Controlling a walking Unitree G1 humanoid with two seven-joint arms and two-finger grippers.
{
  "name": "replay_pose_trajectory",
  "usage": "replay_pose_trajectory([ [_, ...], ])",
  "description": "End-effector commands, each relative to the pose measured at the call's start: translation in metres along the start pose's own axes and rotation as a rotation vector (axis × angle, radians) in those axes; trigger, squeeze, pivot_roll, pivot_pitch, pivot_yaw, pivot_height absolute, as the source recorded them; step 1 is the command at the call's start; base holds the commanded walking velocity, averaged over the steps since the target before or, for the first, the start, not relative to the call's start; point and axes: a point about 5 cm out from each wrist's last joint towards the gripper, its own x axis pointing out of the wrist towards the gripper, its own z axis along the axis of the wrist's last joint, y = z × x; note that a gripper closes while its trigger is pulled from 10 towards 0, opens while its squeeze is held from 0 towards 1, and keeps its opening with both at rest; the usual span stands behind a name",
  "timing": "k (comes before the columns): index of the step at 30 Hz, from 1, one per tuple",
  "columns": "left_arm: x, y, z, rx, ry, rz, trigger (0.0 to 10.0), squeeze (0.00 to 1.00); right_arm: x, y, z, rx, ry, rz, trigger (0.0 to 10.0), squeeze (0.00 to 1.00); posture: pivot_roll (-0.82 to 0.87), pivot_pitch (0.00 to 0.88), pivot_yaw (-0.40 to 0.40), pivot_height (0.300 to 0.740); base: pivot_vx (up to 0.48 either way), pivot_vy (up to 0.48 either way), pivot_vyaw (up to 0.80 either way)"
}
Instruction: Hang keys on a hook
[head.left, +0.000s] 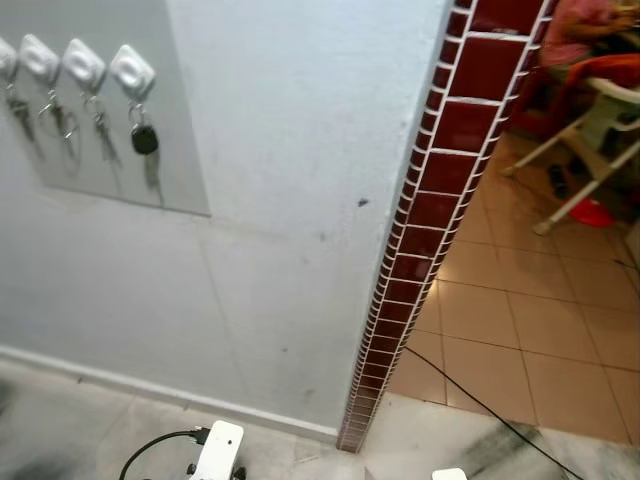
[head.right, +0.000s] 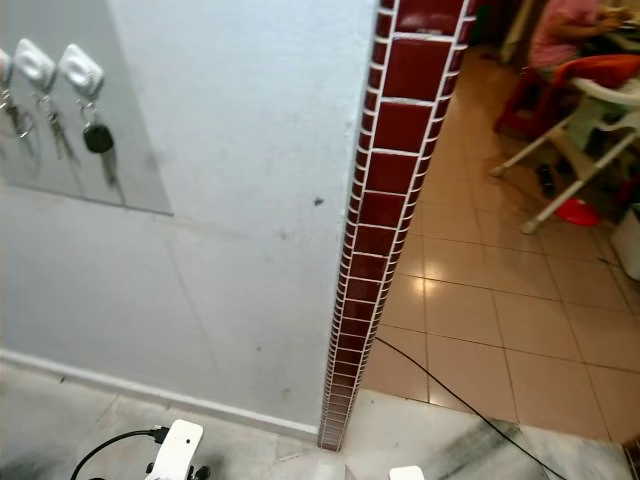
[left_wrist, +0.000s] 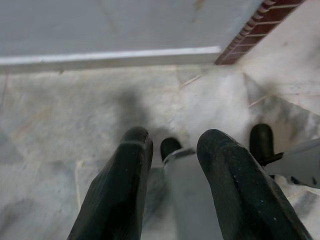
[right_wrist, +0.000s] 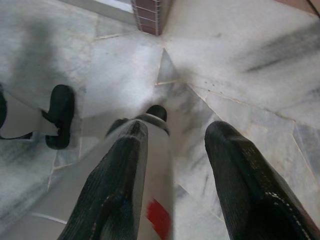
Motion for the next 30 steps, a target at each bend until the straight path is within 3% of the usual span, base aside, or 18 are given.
replay_pose_trajectory([
  [1, 0.0001, -0.0026, -0.0017, 0.003, 0.009, -0.008, 10.0, 0.0, -0.0024, -0.0025, -0.011, 0.007, 0.04, -0.003, 10.0, 0.0, 0.11, 0.011, -0.032, 0.74, 0.0, 0.0, 0.0],
  [30, 0.0002, -0.0037, -0.0021, 0.019, 0.016, -0.016, 10.0, 0.0, -0.0036, -0.0032, -0.0165, -0.027, 0.064, -0.008, 10.0, 0.0, 0.1, 0.0, -0.027, 0.74, 0.0, 0.0, 0.0],
])
